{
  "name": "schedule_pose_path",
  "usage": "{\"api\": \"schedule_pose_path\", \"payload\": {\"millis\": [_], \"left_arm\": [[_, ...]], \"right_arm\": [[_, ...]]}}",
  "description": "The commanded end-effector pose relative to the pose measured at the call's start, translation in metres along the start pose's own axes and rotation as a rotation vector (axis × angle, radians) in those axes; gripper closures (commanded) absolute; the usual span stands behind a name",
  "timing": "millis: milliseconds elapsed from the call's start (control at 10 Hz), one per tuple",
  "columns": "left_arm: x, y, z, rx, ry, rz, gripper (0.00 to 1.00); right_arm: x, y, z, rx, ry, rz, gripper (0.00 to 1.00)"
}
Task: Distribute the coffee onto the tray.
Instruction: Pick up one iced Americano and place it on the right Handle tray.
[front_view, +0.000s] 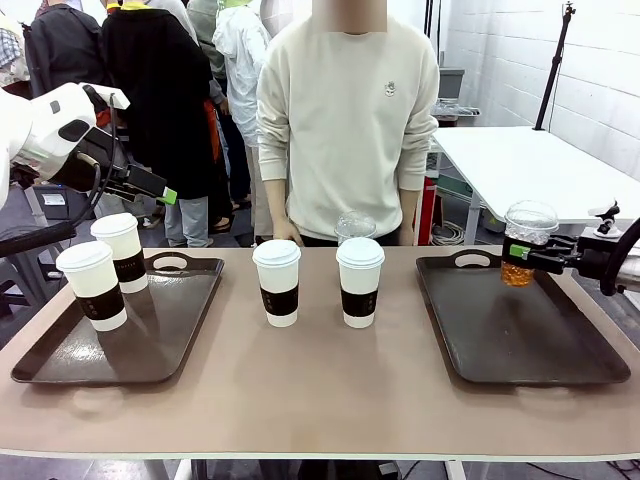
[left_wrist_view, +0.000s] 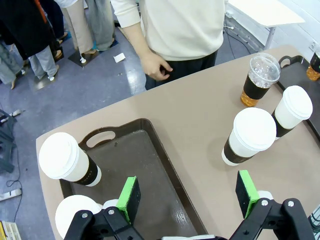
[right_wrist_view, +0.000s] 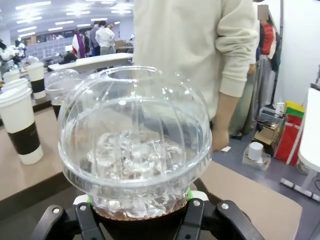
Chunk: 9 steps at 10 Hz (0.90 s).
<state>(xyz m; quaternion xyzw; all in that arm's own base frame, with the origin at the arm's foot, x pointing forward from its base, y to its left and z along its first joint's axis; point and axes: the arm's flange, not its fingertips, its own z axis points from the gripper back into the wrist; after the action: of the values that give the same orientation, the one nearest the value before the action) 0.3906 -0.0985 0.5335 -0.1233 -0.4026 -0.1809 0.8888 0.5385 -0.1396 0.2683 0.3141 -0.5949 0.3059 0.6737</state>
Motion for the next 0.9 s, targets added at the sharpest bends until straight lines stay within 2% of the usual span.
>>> {"api": "schedule_pose_path", "payload": {"millis": [0, 800], "left_arm": [[0.000, 0.001, 0.000, -0.001, 0.004, 0.010, 0.00], [0.000, 0.001, 0.000, -0.001, 0.004, 0.010, 0.00]], "right_arm": [[-0.004, -0.012, -0.008, -0.034, -0.059, 0.021, 0.37], [-0.020, -0.017, -0.023, -0.046, -0.016, 0.028, 0.37]]}}
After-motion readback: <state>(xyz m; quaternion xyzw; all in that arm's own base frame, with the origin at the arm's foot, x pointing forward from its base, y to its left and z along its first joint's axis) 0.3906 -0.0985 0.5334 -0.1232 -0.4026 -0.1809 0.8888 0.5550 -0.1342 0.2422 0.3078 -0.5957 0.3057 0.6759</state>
